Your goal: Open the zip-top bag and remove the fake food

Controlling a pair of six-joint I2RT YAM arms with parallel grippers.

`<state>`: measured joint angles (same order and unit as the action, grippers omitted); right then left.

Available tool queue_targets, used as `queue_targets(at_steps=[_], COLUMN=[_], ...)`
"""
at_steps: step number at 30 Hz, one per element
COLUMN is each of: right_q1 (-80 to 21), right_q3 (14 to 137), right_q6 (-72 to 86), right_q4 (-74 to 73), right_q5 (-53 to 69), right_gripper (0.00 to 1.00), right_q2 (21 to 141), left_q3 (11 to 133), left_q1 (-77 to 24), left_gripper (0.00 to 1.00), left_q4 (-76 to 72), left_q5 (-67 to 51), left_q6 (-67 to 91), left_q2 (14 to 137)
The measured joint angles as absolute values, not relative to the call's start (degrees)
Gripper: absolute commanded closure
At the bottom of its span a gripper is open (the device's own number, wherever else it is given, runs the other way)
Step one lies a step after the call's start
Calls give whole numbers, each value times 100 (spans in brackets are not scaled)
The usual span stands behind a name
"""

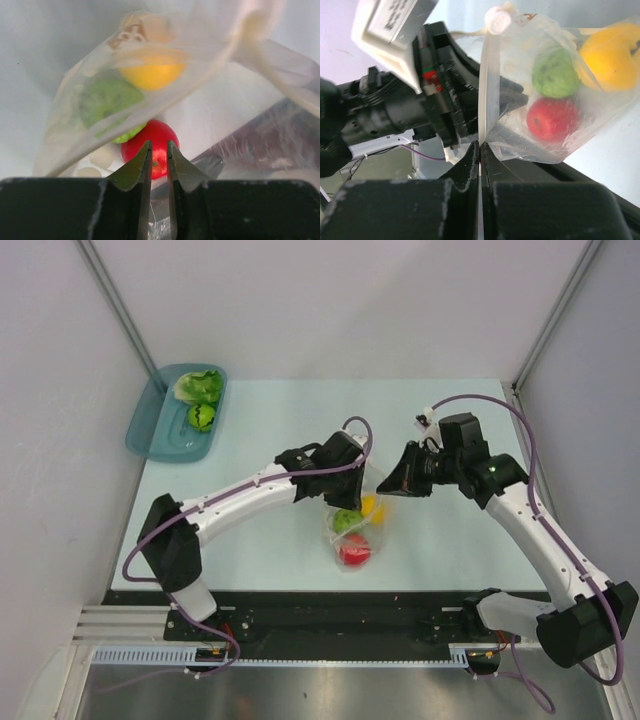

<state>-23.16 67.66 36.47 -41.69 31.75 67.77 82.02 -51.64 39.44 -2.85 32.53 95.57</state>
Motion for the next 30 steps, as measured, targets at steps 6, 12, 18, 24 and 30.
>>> queue_targets(at_steps=[6,12,18,24,30], right_q1=[-2217,-2067,-2010,-2001,-1997], right_q3=[6626,6613,6484,6333,6235], right_q6=[3642,3597,3564,3514,3483], right_q4=[-4217,-4257,-4274,-4270,-4281], right_q5=[3151,3148,3155,3155,3157], right_gripper=[100,100,100,100,100], right_q2=[6685,6678,6628,6628,6619], left_q3=[8173,8171,8125,8073,8027], left_q1=[-5164,-5164,-5192,-5240,-5260], left_gripper=[62,35,27,27,35], left_q4=[3767,3771,3804,3785,3667], left_q5=[-244,5,355,478,445], left_q6=[3251,3201,3118,3079,3035], left_q2=[10038,10490,10530,10781,10833])
